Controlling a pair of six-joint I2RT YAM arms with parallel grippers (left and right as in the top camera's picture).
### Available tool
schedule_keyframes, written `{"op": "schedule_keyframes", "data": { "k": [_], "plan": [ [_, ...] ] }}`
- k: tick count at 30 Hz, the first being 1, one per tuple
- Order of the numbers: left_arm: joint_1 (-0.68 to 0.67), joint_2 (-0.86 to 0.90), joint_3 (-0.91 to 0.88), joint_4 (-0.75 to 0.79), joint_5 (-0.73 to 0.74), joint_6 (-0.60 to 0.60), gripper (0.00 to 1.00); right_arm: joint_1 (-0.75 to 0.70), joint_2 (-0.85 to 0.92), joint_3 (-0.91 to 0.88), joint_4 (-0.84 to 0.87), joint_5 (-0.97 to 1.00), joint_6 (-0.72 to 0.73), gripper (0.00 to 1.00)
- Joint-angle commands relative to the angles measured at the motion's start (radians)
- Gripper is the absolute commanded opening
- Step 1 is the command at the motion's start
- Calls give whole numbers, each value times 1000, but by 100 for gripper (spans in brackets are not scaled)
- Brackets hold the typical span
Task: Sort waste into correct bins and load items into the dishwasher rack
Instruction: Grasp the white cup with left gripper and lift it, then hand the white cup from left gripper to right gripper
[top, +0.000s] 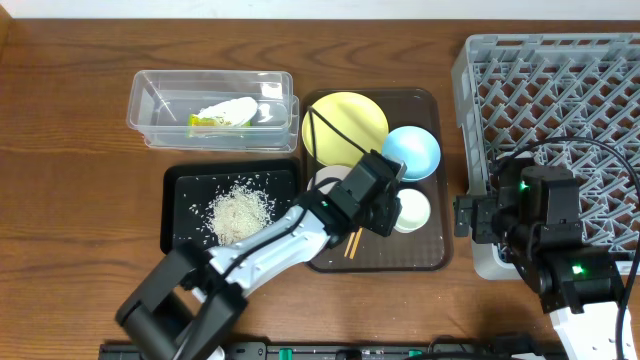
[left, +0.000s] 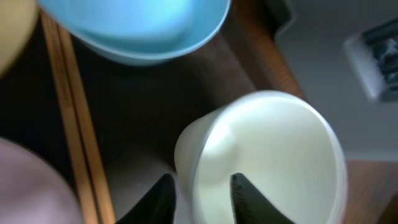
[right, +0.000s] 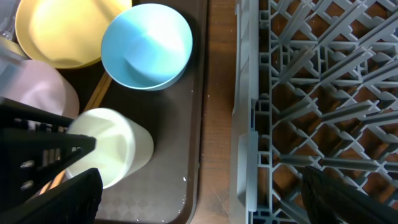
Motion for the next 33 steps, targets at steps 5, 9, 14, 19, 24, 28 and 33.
{"op": "schedule_keyframes", "data": {
  "k": [5,9,14,19,24,28,33],
  "plan": [
    [2,12,12,3,6,-8,6,-2,-3,18,-2,-4,-13,99],
    [31,-39,12,-15,8,-8,6,-2,-3,18,1,-5,-13,99],
    [131,-147,12,-19,112,-60,6,-2,-3,18,57,-4,-13,99],
    [315,-203,12,26,311,-222,6,-2,4,18,159,-26,-18,99],
    [479,-169,12,148,719,-380,6,-2,57,18,206,-434,-186,99],
    [517,-132,12,262,1009,-428,6,-2,130,18,221,-766,-321,99],
    [497,-129,12,264,1151,-428,6,-1,225,18,310,-902,-346,99]
  ]
}}
